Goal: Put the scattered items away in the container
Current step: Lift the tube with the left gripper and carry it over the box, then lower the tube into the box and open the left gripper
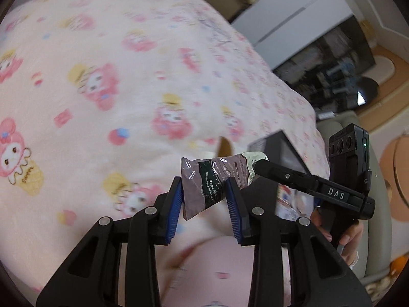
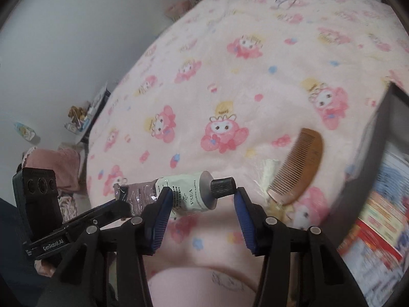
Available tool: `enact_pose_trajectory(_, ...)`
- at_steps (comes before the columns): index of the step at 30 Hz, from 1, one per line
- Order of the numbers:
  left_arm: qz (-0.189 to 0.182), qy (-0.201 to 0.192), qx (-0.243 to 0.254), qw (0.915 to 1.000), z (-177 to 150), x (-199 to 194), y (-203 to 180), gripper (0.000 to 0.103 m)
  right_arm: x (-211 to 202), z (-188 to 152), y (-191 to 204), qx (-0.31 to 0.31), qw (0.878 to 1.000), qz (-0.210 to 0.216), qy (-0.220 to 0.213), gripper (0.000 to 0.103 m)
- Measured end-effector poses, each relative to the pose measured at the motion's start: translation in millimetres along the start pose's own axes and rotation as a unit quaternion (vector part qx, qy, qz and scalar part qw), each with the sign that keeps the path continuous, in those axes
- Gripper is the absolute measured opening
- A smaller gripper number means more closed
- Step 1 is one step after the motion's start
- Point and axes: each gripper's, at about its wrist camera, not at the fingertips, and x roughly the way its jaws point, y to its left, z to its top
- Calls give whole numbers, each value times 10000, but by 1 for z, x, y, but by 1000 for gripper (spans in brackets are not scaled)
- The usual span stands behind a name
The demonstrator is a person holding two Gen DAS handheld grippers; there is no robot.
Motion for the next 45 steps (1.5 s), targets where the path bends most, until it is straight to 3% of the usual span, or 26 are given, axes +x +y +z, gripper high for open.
enact_pose_trajectory(7,-416,249,541,9974,-28,19,-85,33,-96,-39,-43,338,9969,-325,-629,47)
enact_pose_trajectory(13,-854,1050,863,9870,-54,64,-149,35,-155,-79,-82,491,9895,-953,-971,47)
enact_pose_trajectory(19,-588,1507,1643,9731,-70,123,-217,41,-192,-115,-146,1039,9805,-1157,-1200,47)
enact_pose_trajectory(24,-545,2309,1642,9575,-73,193,-239,43,-190,-126,-197,1349,9725,-1544,-1107,47)
enact_pose_trajectory(28,-336,2205,1754,9589,-71,215,-244,43,-183,-137,-233,1841,9706,-1169,-1019,47)
enact_pose_trajectory(31,-473,2142,1600,9624,-69,223,-233,43,-179,-140,-243,1966,9710,-937,-988,47)
enact_pose_trajectory(37,-512,1870,1402,9710,-66,214,-214,37,-178,-139,-232,1622,9746,-1197,-971,47)
enact_pose_trajectory(42,-617,1473,1540,9751,-63,194,-216,37,-198,-140,-213,1179,9652,-1618,-1684,47)
enact_pose_trajectory(45,-410,1457,1648,9746,-65,195,-216,35,-195,-134,-206,988,9584,-1932,-1854,47)
